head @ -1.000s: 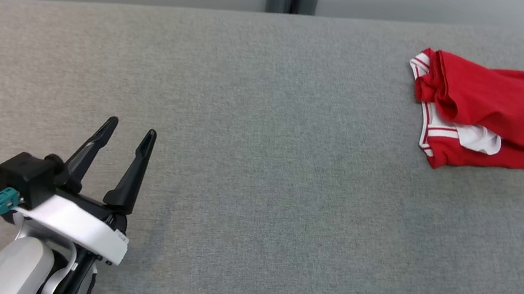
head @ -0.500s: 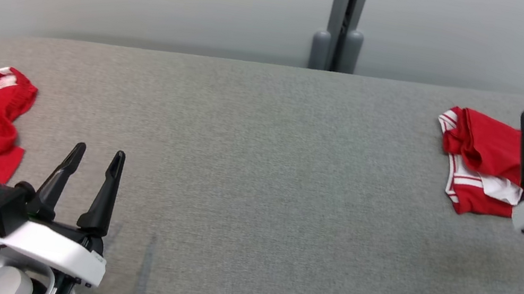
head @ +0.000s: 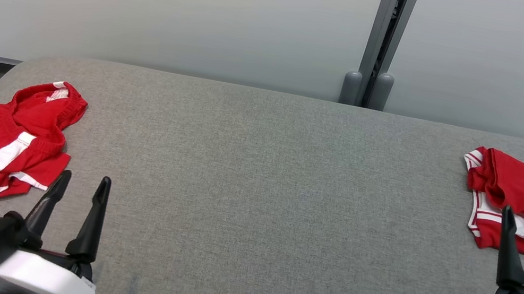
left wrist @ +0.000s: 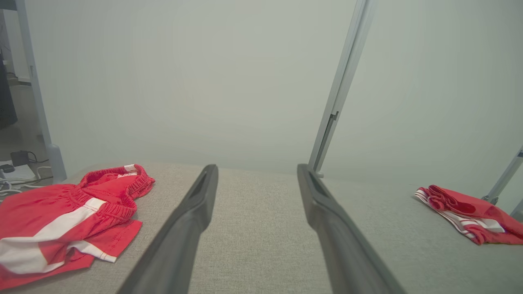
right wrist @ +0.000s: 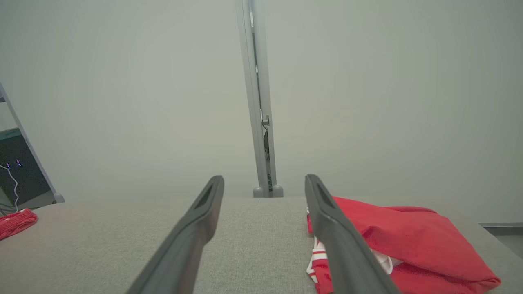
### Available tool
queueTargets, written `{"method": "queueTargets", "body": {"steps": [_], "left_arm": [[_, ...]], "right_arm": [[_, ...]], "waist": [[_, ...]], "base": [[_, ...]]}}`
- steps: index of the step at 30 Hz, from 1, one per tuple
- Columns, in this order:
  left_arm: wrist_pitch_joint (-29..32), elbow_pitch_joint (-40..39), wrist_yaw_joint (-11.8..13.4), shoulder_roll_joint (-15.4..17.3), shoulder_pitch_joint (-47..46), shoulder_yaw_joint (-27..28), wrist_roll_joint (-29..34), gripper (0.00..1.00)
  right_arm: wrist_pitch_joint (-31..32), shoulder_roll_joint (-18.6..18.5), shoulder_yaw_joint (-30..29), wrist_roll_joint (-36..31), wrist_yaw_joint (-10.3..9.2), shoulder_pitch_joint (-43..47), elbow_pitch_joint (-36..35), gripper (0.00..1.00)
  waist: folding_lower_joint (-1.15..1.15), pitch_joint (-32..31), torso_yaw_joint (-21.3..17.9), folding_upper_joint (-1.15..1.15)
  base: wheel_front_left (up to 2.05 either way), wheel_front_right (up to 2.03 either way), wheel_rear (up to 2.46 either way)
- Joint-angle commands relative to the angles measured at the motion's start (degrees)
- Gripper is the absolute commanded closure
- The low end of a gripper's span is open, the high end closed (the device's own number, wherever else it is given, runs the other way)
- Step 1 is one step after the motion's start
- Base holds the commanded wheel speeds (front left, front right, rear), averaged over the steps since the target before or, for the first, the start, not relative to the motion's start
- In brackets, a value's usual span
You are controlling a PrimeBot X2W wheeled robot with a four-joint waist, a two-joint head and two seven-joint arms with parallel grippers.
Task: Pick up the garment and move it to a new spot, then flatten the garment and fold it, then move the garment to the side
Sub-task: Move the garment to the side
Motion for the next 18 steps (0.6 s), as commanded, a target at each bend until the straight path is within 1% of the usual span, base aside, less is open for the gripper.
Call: {"method": "queueTargets", "body": {"steps": [1,5,8,12,18], "left_arm": [[-0.09,-0.20,-0.27,0.04,0.57,0.83,0.94,0.00],[-0.08,-1.00,-1.26,-1.67,1.76,3.98,3.38,0.00],[-0.09,-1.17,-2.09,-3.26,2.56,6.29,5.28,0.00],[-0.10,-0.92,-3.25,-5.21,3.80,8.60,7.56,0.00],[-0.10,-0.41,-5.25,-7.92,4.07,10.96,10.19,0.00]], "right_arm": [[-0.37,0.33,-0.67,-0.58,0.03,1.51,-1.33,0.00],[-0.41,2.98,-1.90,-2.37,0.03,5.89,-6.31,0.00],[-0.50,4.41,-1.79,-3.23,0.03,7.98,-8.33,0.00],[-0.66,5.76,-0.81,-4.04,0.03,9.57,-9.62,0.00],[-0.83,6.87,0.44,-4.45,0.03,10.42,-9.24,0.00]], "waist": [[0.00,0.03,0.05,0.00],[0.00,0.40,-0.34,0.00],[0.00,0.67,-1.18,0.00],[0.00,1.07,-2.34,0.00],[0.00,1.52,-3.33,0.00]], "base": [[0.00,0.00,0.00],[0.00,0.00,0.00],[0.00,0.00,0.00],[0.00,0.00,0.00],[0.00,0.00,0.00]]}}
